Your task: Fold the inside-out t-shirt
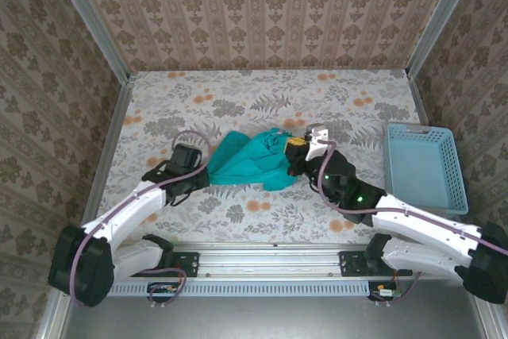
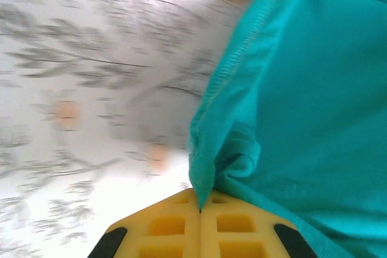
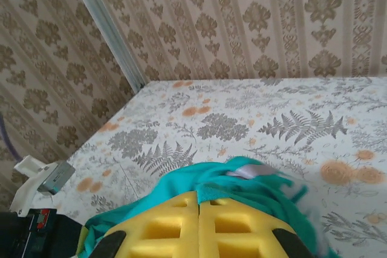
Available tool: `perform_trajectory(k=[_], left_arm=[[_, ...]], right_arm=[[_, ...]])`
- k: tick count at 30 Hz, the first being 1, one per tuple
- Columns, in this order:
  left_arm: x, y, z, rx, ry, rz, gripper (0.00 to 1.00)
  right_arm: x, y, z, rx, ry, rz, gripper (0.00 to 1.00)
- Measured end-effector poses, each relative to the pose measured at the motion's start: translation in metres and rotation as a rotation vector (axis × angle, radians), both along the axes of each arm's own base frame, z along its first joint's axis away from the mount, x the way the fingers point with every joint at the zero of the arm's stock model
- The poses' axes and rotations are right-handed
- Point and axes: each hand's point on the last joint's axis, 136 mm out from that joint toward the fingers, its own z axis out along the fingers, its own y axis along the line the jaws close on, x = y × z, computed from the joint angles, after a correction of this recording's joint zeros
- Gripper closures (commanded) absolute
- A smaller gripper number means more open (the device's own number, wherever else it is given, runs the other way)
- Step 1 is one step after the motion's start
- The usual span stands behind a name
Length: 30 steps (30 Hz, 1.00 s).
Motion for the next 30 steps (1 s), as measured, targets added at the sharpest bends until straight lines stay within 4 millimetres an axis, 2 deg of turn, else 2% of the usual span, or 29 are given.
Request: perform_trajectory(k=[4, 7, 12, 15, 19, 21, 22, 23, 26, 28, 30], left_arm=[[0.001, 0.039, 0.000, 0.033, 0.010, 0.135, 1.00], [0.000, 0.054, -0.005, 0.045, 0.036, 0.190, 1.00], [0.000, 0.060, -0.010, 0.040, 0.062, 0.217, 1.00], [0.001, 0.054, -0.009, 0.007, 0.056, 0.200, 1.00], [0.001, 0.042, -0.008, -0.013, 0.054, 0.154, 0.98], [0.000, 0.028, -0.003, -0.013, 0.048, 0.092, 0.80], [0.000, 0.017, 0.002, -0.014, 0.035, 0.046, 0.68], [0.000, 0.005, 0.010, -0.020, 0.015, -0.005, 0.57], [0.000, -0.027, 0.044, -0.067, -0.079, -0.123, 0.39], [-0.001, -0.045, 0.068, -0.117, -0.143, -0.195, 0.33], [-0.001, -0.061, 0.087, -0.164, -0.183, -0.251, 0.30]], right_arm=[[-0.010, -0.019, 0.021, 0.057, -0.027, -0.008, 1.00], [-0.014, -0.036, 0.029, 0.094, -0.040, -0.033, 1.00], [-0.013, -0.067, 0.026, 0.118, -0.011, -0.110, 1.00], [-0.010, -0.075, 0.019, 0.110, 0.016, -0.121, 1.00], [0.000, -0.052, 0.004, 0.071, 0.087, -0.056, 1.00], [0.005, -0.031, -0.003, 0.034, 0.121, -0.010, 1.00], [0.004, -0.016, -0.006, 0.006, 0.131, 0.030, 1.00], [0.000, 0.000, -0.008, -0.024, 0.135, 0.075, 1.00], [-0.016, 0.039, -0.008, -0.086, 0.124, 0.222, 1.00], [-0.025, 0.054, -0.004, -0.107, 0.106, 0.293, 1.00], [-0.031, 0.059, -0.004, -0.128, 0.090, 0.326, 1.00]])
